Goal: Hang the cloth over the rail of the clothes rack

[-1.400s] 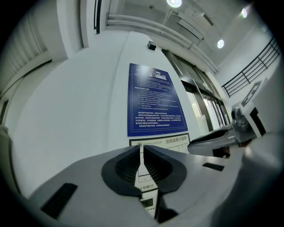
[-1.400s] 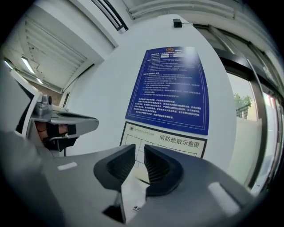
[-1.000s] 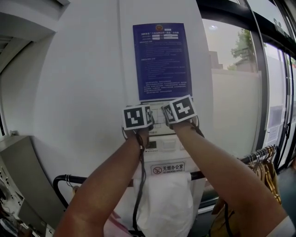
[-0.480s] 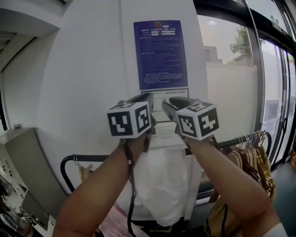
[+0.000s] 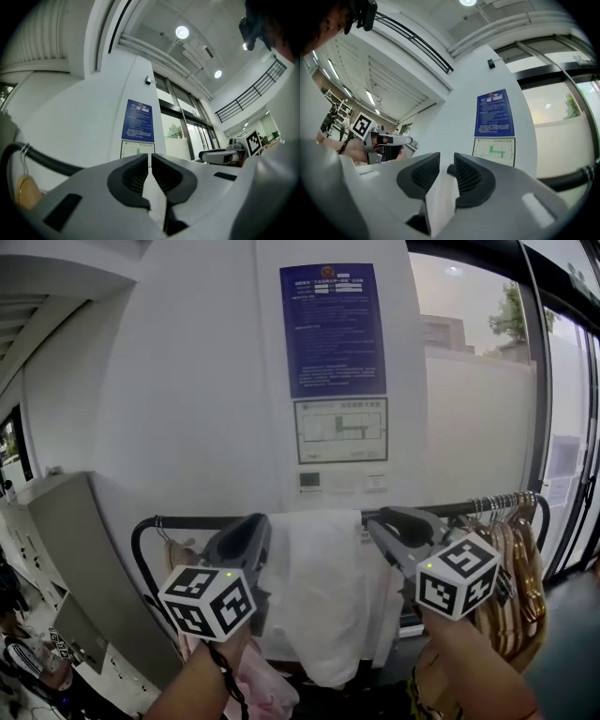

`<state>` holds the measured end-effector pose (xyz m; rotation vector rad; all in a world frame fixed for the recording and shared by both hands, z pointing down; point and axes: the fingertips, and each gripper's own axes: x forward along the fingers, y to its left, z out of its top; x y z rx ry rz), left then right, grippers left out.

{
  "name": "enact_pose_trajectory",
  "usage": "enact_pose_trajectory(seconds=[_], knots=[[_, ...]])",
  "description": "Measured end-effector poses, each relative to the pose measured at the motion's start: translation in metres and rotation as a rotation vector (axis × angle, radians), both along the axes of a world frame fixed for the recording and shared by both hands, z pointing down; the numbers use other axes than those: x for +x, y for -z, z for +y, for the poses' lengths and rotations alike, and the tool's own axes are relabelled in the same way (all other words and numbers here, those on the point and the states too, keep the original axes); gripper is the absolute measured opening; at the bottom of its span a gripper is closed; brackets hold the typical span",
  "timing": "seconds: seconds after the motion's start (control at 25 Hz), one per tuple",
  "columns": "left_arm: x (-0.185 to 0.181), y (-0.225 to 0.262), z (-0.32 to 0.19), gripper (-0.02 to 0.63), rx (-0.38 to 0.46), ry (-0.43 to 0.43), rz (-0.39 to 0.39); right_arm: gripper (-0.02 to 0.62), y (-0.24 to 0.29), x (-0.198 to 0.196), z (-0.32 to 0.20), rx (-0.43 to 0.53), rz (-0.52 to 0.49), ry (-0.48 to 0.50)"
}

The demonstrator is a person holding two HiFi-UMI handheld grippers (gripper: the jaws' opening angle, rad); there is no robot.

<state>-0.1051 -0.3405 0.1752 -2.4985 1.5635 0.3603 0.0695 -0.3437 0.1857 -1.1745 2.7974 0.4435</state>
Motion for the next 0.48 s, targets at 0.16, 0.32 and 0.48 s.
enact_pose_trajectory(seconds=[0.16,0.32,0.48], knots=[[-0.009,-0.054,-0.010,0.012,-0.102,0.002,-0.008,0.070,-0.041,0.001,-0.021,-0.093,0.010,-0.005],[-0.001,-0.072,-0.023,0.012,-0.141,-0.046,-0.055,0.064,-0.054,-0.012,-0.037,-0.153,-0.003,0.029],[0.008,-0.073,-0.034,0.012,-0.150,-0.112,-0.075,0.064,-0.053,-0.025,-0.036,-0.148,-0.007,0.061]])
